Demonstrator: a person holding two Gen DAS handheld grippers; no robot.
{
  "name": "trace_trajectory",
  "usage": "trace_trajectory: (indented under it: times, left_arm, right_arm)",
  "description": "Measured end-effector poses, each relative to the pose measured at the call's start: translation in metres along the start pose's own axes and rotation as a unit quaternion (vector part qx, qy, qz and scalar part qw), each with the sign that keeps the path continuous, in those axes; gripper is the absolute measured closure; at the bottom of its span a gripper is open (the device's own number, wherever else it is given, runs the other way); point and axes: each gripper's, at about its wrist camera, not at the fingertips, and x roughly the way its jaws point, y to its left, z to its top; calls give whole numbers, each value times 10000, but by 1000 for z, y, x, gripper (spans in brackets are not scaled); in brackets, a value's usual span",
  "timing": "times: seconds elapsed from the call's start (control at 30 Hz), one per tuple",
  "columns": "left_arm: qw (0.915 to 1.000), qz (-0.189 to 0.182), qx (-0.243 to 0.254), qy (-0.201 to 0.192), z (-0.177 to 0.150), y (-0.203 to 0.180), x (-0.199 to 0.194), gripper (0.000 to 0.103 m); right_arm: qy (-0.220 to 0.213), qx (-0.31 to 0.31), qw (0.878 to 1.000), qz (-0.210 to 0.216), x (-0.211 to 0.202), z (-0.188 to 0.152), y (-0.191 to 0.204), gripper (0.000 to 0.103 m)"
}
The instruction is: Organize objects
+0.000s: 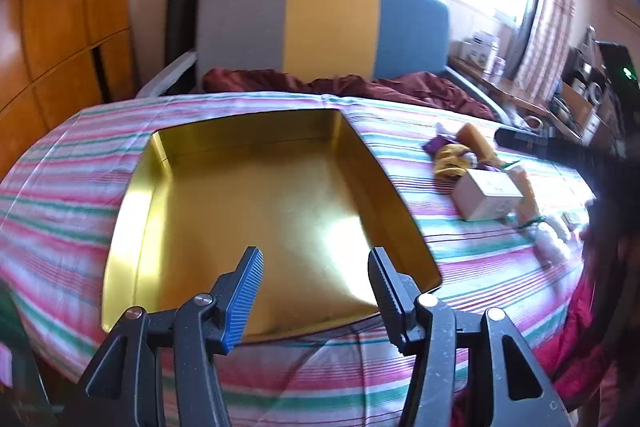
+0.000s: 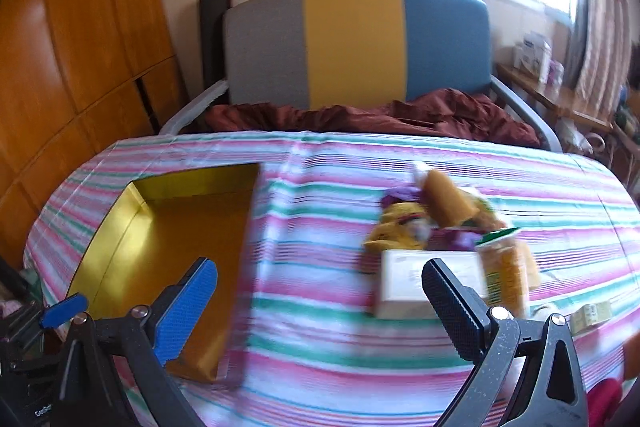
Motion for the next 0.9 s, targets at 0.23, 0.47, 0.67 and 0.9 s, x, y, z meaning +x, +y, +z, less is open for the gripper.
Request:
trace_trajectory:
  times: [0.23, 0.47, 0.67, 0.9]
  left_arm:
    - [9973, -640, 144, 317, 15, -28, 18, 43]
    - [9903, -957, 820, 583, 36, -86, 38, 42]
    - [9714, -1196, 1892, 797, 52, -150, 69, 42]
    - [9312, -1429, 3269, 747, 63, -210, 106, 42]
  right_arm:
    - [-214, 1075, 9931, -406, -5, 35, -124, 0]
    - [-192, 2252, 9716, -701, 17, 11, -217, 0]
    - [-101, 2887, 9568, -335, 18, 6, -238, 0]
    - [-9, 2907, 9568, 17, 21, 7, -234, 0]
